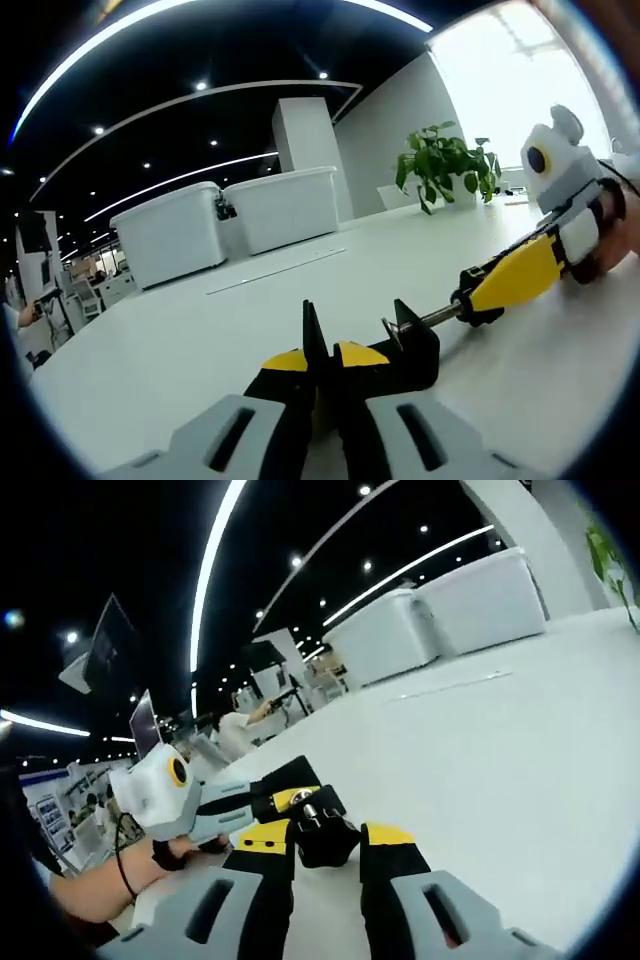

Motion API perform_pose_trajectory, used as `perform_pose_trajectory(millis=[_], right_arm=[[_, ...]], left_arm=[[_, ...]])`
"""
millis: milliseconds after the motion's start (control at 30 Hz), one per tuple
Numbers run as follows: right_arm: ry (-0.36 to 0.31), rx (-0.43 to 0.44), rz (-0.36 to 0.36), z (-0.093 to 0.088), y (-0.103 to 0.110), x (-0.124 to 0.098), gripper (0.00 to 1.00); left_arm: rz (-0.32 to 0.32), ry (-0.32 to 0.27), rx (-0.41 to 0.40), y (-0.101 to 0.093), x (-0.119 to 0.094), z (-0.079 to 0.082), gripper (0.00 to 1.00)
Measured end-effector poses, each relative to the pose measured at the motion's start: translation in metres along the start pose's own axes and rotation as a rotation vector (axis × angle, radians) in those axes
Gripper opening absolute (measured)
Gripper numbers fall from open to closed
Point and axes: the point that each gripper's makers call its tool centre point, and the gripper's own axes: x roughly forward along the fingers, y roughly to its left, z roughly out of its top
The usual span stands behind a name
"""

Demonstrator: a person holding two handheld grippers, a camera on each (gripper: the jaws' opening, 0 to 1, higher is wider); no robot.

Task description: Clamp the fixed fixture on the desktop, loosen the retaining clip, secure it to the edge of the desk, and tighten the retaining clip.

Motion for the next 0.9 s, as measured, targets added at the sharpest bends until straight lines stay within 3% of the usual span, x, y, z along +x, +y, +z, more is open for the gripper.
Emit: perform_pose_trajectory(millis=[167,233,433,600,767,900], right_arm=[[-0.024,-0.271,-0.034,0.004,0.003,0.000,0.24],[-0.021,-0.307,-0.039,0.006,0.000,0.003,0.24],[-0.010,-0.522,-0.079,0.010,-0.002,0.006,0.24],[-0.009,-0.569,-0.088,0.007,0.003,0.002,0.24],[0.001,-0.794,-0.124,0.010,0.001,0.006,0.24],[0.016,-0.913,-0.145,0.013,-0.005,0.014,0.24]], left_arm=[[0.001,0.000,0.000,0.000,0.000,0.000,0.08],[0.002,0.000,0.000,-0.001,-0.003,0.000,0.08],[0.002,0.000,-0.001,-0.001,-0.003,0.000,0.08],[0.001,0.001,-0.001,0.000,-0.001,0.000,0.08],[0.002,0.002,-0.002,0.000,-0.001,0.000,0.08],[0.003,0.002,-0.002,0.001,0.000,-0.001,0.08]])
